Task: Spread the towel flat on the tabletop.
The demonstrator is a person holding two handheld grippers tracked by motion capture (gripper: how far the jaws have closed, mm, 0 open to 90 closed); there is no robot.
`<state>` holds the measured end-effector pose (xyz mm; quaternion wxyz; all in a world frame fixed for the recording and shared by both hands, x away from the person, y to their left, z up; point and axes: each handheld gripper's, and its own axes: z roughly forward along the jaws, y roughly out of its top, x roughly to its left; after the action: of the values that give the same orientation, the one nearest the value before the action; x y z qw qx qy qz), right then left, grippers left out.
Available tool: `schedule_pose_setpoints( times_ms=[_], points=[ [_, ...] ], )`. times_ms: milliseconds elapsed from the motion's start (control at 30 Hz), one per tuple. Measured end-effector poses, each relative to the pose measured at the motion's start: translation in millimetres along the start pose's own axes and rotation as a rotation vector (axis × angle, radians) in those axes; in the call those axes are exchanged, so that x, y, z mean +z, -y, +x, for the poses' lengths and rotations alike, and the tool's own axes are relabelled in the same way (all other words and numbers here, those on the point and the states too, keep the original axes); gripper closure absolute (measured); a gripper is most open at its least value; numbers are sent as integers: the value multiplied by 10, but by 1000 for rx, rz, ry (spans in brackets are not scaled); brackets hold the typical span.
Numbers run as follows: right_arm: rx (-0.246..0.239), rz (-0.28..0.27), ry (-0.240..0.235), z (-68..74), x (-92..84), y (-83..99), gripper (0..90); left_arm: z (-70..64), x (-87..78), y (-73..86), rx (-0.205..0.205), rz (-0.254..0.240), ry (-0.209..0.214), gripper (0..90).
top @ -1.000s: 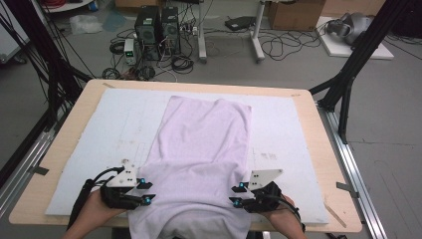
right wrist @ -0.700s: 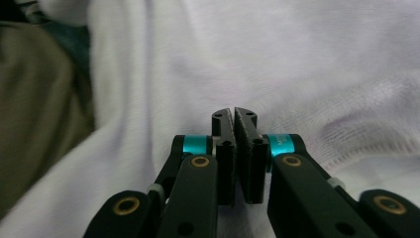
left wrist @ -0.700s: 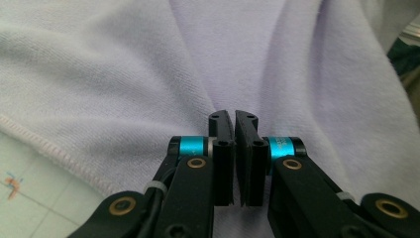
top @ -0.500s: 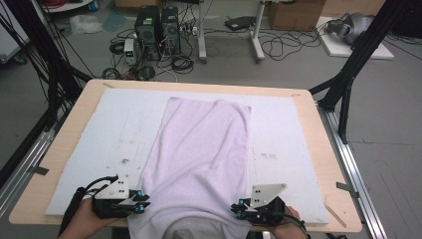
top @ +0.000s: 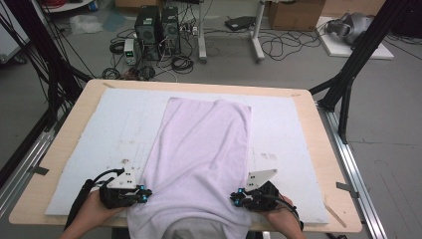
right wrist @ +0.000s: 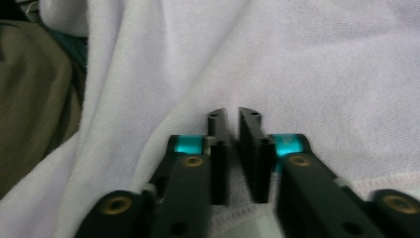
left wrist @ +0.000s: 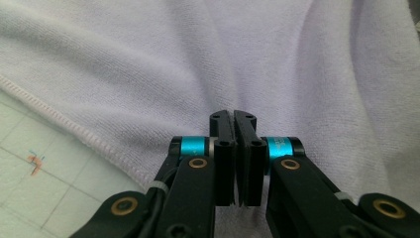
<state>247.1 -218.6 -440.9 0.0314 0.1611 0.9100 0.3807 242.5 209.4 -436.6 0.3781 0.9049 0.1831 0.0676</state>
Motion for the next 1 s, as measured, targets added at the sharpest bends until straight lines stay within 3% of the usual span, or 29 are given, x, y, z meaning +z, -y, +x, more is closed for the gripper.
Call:
schedule_pose_setpoints(
  times_ms=[133,300,367,433,533,600,633,667,700,767,833,1000],
  points=[
    [-24,4,-6,85,-73,29,883,-61,-102,52,-1,-13,-12,874],
    [-38,-51,2,235,-337,59,883,-183,-302,63,17,-59,1,864],
    [-30,-85,12,243,-442,57,874,-158,-336,42,7,-67,-6,768],
    [-19,-76,28,208,-463,45,806,-85,-324,20,-11,-67,-24,649],
    [0,-74,18,154,-376,29,714,34,-204,7,-33,-41,-31,608],
    [-10,-59,-3,142,-271,14,683,80,-92,20,-29,-1,-18,642],
    [-11,-44,-3,140,-216,11,681,83,-38,32,-12,23,-5,711],
    [-11,-30,-16,137,-165,11,681,69,-29,41,-10,-8,-11,754],
    [-21,-12,-23,129,-117,17,690,74,-34,34,-9,5,2,860],
    [-25,26,-24,119,-37,38,758,49,-40,31,5,8,-9,877],
    [-12,6,-33,102,-34,49,848,38,-57,49,3,7,-6,881],
    [-43,11,-36,145,-62,51,882,18,-140,107,-12,-10,-12,885]
  ],
)
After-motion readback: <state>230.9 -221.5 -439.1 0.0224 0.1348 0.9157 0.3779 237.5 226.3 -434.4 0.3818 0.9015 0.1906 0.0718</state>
